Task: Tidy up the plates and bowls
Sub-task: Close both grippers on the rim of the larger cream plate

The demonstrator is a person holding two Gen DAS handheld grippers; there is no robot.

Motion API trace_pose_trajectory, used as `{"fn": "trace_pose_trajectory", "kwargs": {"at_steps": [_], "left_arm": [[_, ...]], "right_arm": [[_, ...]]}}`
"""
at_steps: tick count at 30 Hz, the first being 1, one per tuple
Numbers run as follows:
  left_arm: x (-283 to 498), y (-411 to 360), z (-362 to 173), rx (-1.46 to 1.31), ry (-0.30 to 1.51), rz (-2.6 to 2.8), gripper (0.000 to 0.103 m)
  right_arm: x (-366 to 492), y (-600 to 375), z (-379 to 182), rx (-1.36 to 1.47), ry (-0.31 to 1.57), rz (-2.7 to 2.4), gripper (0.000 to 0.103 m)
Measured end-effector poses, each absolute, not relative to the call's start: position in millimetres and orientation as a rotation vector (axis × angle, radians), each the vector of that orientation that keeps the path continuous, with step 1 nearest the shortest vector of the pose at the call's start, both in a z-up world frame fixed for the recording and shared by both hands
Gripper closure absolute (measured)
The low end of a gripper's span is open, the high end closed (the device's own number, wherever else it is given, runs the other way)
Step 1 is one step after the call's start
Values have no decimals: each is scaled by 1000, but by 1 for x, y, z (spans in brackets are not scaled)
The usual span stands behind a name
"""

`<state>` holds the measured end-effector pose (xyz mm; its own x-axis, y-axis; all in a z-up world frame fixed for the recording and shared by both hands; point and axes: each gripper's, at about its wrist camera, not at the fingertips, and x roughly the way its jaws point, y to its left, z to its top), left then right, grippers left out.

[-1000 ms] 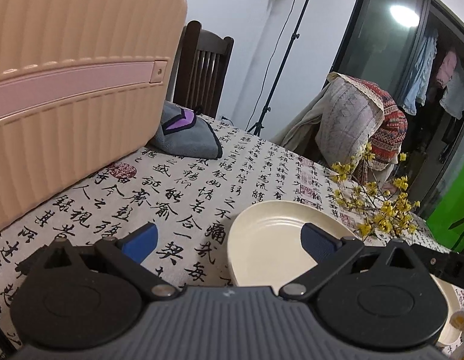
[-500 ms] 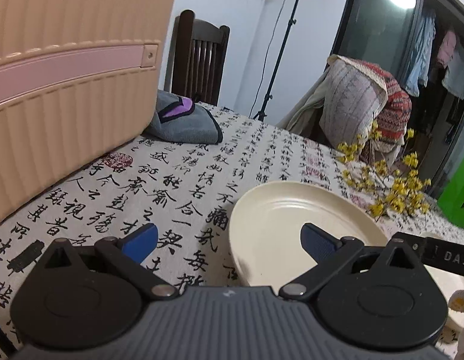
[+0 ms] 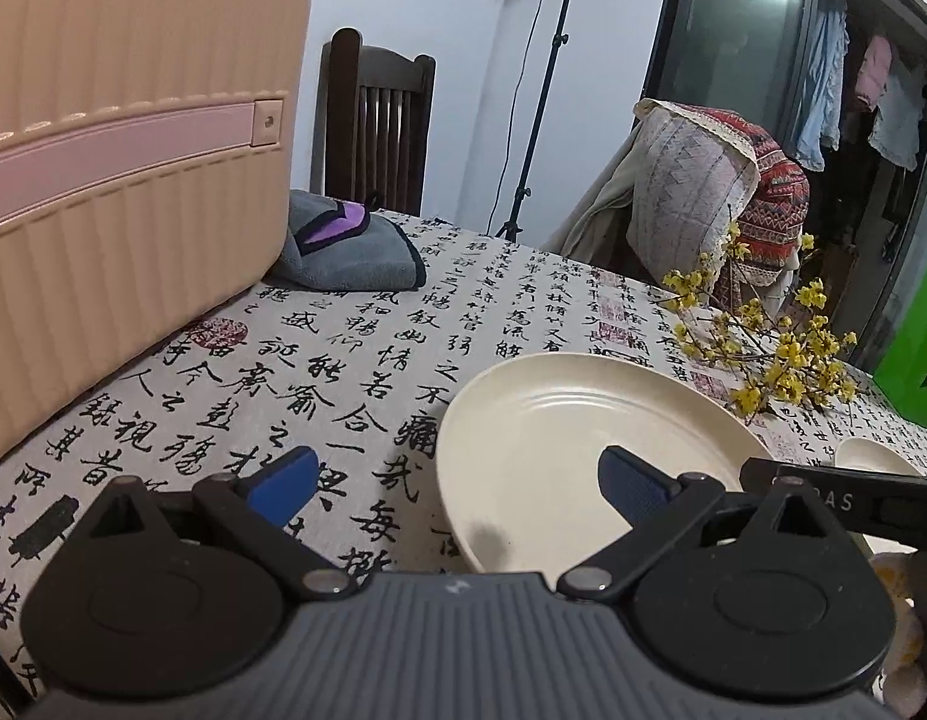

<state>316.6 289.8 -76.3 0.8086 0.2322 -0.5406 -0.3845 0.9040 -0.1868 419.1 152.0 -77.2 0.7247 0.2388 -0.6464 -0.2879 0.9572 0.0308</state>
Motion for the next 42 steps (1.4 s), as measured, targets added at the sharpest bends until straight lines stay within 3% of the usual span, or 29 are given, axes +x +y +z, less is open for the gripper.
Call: {"fn": "trace_pose_trajectory", "kwargs": {"at_steps": [8,14,19,20,24,29,32,42], "left_arm": [[318,290,-79,-308,532,327,10],[320,292,-81,-321,539,320,25],[322,294,-82,-333,550,306,48],[323,295,-83,-338,555,302,51],[324,297,-85,-354,563,303,63],[324,300,-86,-365,570,312,66],[323,300,-85,-364,571,310,74],[325,298,-86,-329,592,336,77]], "right_arm": [[432,153,-86,-36,738,309,55],[441,150,-90,33,775,344,56],[438,146,-89,63,778,387,86],[437,145,-89,72,783,399,88],[431,144,-89,70,777,408,89],[423,144,-87,53,783,417,89],[417,143,-86,46,785,419,90],[399,147,-85,14,770,420,90]]}}
